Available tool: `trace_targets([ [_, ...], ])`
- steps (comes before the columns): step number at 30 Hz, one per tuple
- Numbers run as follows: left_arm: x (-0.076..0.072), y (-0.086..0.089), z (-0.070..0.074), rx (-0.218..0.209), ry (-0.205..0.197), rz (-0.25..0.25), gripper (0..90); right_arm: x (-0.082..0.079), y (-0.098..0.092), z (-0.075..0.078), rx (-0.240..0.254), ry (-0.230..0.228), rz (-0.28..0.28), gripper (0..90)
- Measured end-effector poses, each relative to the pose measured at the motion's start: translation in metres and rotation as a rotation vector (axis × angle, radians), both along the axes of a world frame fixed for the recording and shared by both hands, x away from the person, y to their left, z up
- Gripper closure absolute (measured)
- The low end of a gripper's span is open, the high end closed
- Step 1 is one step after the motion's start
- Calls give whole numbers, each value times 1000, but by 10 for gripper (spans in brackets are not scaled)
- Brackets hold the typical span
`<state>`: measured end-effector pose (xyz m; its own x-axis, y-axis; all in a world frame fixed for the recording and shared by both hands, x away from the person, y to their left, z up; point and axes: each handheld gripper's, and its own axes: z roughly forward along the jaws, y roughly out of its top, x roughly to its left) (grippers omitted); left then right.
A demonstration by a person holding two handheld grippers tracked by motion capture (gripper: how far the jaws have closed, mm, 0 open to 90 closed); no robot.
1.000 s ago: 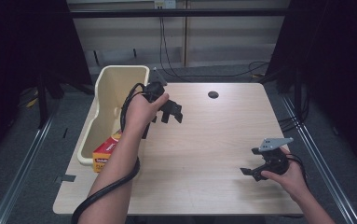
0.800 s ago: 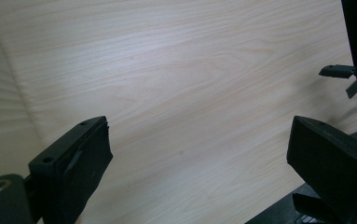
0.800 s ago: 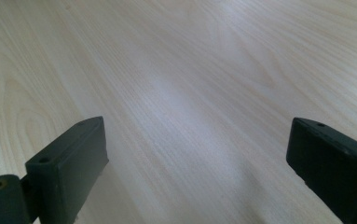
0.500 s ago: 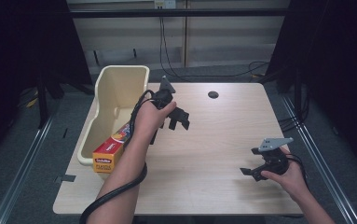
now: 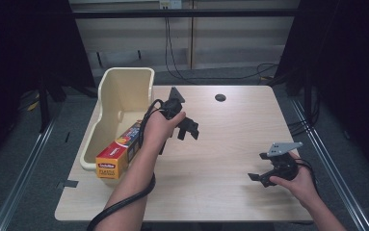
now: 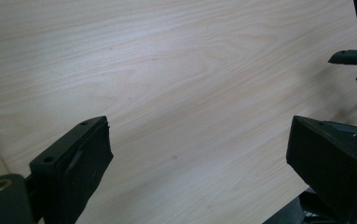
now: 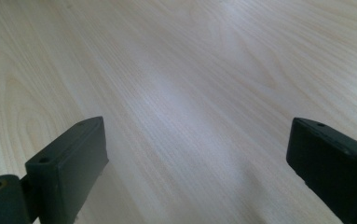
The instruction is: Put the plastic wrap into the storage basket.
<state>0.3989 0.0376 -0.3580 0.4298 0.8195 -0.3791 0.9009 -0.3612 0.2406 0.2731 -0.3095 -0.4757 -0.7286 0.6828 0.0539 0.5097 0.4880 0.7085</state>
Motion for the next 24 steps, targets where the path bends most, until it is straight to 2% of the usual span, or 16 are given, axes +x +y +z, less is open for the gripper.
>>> trace_targets([
  [6,-2,-1,-8,0,-9,-7,62,0,0,0,2,-2,0,50],
  [24,-9,-7,-34,-24,8,-25,65,0,2,-3,-10,7,9,49],
])
